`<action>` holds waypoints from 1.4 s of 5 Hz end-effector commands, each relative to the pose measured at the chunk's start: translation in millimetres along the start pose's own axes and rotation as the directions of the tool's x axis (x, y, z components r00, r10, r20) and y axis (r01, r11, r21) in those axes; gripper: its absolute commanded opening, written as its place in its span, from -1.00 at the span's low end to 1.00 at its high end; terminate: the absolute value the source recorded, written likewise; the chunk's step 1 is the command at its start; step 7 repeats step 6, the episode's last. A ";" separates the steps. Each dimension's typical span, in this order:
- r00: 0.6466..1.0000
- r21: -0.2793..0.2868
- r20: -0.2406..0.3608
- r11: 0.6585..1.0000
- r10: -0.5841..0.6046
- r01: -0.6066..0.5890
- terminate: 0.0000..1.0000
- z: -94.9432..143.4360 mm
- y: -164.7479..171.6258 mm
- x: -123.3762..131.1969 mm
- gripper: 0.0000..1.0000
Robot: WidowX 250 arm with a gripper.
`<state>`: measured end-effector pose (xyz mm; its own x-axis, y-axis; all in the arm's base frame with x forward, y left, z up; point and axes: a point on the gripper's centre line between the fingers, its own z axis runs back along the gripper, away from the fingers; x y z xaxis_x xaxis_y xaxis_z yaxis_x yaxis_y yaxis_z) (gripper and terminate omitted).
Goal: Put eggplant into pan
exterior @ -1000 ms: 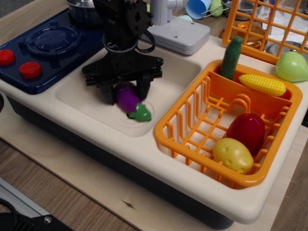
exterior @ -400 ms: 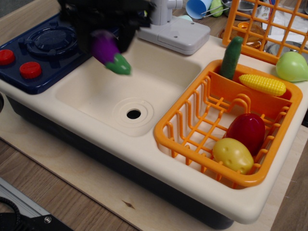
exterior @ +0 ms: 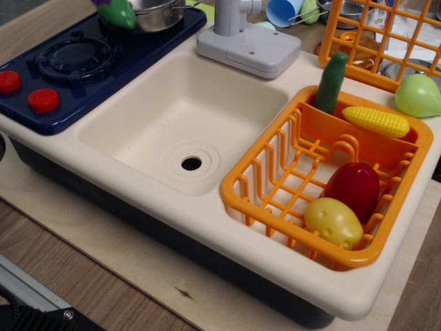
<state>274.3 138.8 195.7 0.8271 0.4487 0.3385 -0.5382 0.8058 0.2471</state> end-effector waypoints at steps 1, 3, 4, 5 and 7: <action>0.990 -0.044 0.107 0.994 -0.090 0.095 -1.00 -7.2 20.1 46.8 -1.00; 0.984 -0.151 0.144 0.980 -0.105 0.127 -1.00 -22.1 5.7 59.4 1.00; 0.985 -0.218 0.158 0.971 -0.065 0.099 -1.00 -15.1 -7.1 57.7 1.00; 0.985 -0.218 0.158 0.971 -0.065 0.099 -1.00 -15.1 -7.1 57.7 1.00; 0.985 -0.218 0.158 0.971 -0.065 0.099 1.00 -15.1 -7.1 57.7 1.00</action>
